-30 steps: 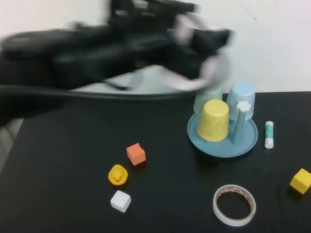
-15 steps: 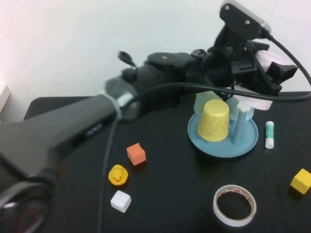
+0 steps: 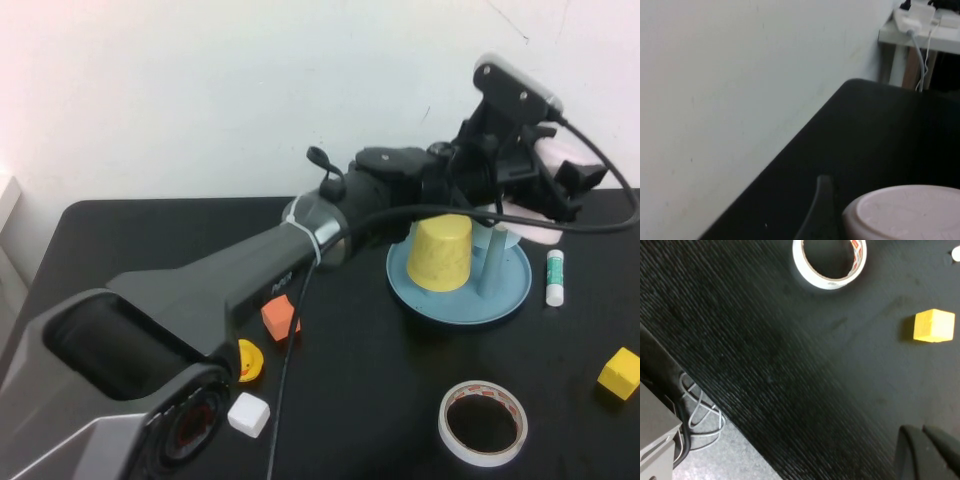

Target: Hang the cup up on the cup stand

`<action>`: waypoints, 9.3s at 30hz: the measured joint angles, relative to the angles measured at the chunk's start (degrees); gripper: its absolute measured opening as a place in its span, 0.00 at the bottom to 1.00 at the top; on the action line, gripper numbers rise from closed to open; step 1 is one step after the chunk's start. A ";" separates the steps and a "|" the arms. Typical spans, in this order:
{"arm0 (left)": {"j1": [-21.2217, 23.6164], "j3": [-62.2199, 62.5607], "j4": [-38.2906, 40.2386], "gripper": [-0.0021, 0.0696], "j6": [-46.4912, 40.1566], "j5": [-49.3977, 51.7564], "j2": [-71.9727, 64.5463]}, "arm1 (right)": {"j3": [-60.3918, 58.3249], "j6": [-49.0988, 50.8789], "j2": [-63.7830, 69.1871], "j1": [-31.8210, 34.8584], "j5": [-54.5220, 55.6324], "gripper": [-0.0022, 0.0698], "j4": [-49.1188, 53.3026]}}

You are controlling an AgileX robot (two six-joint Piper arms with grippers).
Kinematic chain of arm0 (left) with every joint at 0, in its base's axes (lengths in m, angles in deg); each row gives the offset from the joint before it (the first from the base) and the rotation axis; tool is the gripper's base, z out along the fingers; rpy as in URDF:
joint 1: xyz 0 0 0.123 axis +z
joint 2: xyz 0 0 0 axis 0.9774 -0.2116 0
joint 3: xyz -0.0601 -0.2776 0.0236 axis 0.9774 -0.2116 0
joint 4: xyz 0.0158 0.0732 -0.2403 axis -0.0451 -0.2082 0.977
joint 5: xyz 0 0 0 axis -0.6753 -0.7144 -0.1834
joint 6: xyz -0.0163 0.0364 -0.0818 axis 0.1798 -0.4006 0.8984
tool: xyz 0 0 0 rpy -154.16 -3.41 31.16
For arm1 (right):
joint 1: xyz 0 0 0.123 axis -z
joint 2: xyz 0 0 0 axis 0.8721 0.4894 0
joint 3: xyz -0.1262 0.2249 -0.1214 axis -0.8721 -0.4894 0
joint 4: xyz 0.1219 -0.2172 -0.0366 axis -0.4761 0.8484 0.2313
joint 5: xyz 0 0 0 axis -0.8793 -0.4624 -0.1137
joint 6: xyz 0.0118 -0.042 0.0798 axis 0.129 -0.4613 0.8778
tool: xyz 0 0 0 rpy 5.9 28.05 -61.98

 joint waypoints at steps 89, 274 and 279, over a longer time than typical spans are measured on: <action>0.65 4.80 -42.52 0.07 10.48 -4.68 22.26 | 0.00 1.58 0.00 0.00 0.00 0.03 -0.12; 32.77 -121.39 -91.31 0.03 93.92 -3.20 137.51 | -37.22 -24.66 -46.06 64.40 58.70 0.03 -23.74; 32.77 -121.39 -91.31 0.03 93.92 -3.20 137.51 | -43.54 -24.81 -47.46 69.77 59.26 0.03 -24.53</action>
